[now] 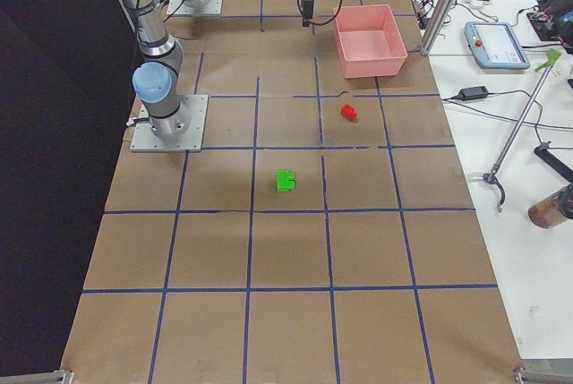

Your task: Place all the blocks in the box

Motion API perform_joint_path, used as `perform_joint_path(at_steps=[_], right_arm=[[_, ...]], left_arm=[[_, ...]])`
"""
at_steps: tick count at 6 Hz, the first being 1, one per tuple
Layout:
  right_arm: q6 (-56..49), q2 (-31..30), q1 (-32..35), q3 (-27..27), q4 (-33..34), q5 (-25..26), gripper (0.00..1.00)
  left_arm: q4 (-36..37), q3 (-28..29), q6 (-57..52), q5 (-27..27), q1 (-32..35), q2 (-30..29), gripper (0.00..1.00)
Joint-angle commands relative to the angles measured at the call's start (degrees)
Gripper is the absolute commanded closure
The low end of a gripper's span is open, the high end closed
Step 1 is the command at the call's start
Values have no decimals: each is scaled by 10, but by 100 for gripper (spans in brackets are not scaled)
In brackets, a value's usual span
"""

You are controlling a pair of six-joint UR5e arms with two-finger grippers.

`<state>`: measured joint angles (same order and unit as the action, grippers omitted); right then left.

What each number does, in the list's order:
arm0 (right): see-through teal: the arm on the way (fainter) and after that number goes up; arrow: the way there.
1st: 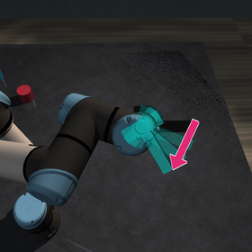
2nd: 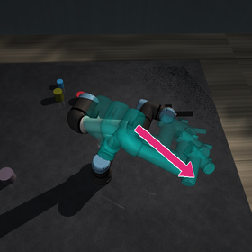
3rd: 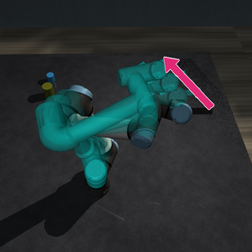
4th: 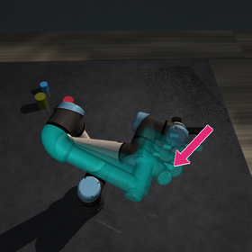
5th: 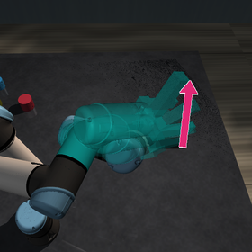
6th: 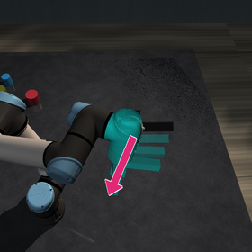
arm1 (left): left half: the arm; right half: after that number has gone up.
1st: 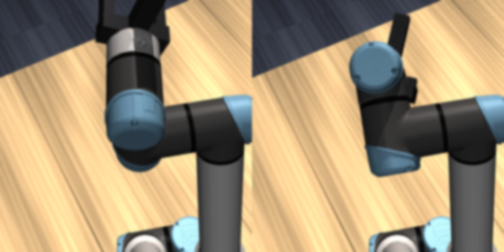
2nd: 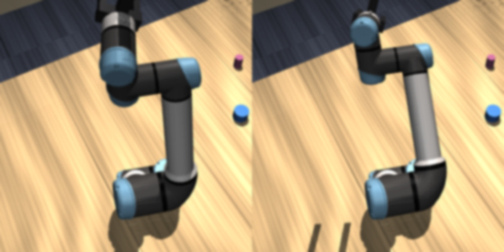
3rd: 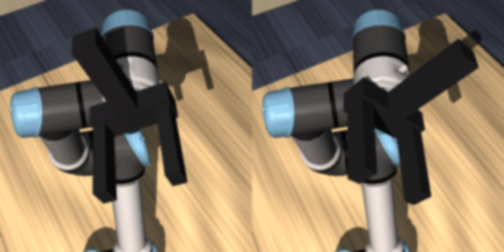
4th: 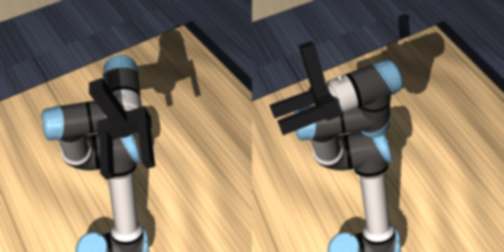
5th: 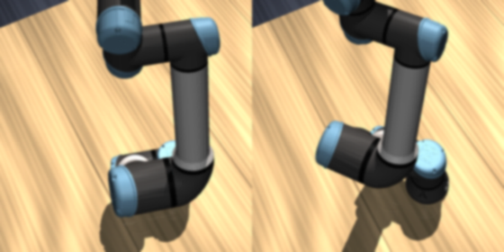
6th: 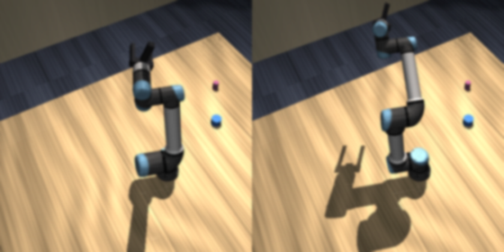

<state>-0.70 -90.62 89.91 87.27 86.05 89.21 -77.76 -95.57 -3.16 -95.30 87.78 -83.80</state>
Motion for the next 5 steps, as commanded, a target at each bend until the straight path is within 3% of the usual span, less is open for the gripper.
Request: perform_joint_path(at_steps=[1, 5], right_arm=[[0, 0, 0, 0, 0, 0, 0], [-8, 2, -1, 2, -3, 2, 0]], left_arm=[[-2, -1, 0, -1, 0, 7, 0], [-4, -1, 0, -1, -2, 3, 0]])
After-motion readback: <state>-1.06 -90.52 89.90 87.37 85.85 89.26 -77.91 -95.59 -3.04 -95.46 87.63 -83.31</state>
